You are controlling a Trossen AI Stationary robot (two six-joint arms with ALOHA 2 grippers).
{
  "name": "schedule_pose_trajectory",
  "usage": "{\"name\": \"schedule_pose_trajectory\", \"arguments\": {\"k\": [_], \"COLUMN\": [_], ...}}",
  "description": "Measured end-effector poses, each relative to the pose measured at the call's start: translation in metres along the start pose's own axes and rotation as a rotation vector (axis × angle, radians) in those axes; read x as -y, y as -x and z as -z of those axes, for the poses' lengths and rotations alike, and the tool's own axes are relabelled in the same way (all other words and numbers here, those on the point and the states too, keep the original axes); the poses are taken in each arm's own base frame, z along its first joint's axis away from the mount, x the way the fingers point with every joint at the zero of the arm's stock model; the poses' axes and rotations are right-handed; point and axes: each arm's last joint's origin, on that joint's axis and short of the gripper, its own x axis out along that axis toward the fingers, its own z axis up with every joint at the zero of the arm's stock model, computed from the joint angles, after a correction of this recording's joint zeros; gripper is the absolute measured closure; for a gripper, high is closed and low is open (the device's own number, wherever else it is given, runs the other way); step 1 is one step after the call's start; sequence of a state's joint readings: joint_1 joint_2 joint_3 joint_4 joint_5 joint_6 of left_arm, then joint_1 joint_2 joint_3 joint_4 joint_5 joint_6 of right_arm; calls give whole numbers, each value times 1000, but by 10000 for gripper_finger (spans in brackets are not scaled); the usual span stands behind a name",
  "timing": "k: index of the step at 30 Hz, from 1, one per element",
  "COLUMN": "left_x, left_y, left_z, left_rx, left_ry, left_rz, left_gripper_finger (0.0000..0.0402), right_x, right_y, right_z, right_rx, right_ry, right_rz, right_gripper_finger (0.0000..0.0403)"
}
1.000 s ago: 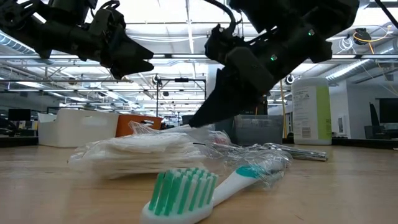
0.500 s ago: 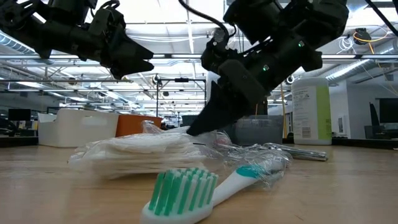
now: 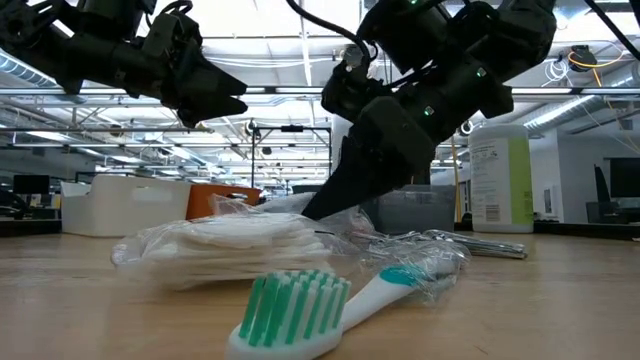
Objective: Pick & Place Travel size toiletries
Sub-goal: Put the left blue toothbrush into the white bin
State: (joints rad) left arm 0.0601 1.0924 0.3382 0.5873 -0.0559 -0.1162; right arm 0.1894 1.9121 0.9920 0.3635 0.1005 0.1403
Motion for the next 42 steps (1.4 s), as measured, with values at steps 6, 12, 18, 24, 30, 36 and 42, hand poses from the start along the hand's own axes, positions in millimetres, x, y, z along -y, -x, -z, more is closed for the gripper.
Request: {"name": "schedule_pose_trajectory", "arguments": {"k": [6, 12, 18, 24, 30, 36, 42], "left_x": [0, 0, 1, 23, 37, 46, 55], "left_y": [0, 0, 0, 2, -1, -32, -70], "left_z": [0, 0, 0, 4, -12, -8, -1], "left_rx": [0, 0, -2, -22, 33, -89, -234], "left_ry": [0, 0, 39, -96, -118, -195, -358], "left_rz": [0, 2, 8, 118, 39, 32, 61], "left_gripper_finger": [160, 160, 160, 160, 160, 160, 160], "right_x": [-1, -2, 4, 16, 23, 23, 23], "right_y": [7, 32, 57, 78, 85, 86, 86], "right_z": [-10, -34, -46, -30, -19, -21, -21], "right_rx": [55, 135, 198, 188, 243, 279, 273], "right_ry": [41, 95, 144, 98, 48, 66, 67], "right_rz": [-7, -12, 8, 46, 52, 50, 50], "right_gripper_finger": [400, 401, 402, 402, 402, 403, 403]}}
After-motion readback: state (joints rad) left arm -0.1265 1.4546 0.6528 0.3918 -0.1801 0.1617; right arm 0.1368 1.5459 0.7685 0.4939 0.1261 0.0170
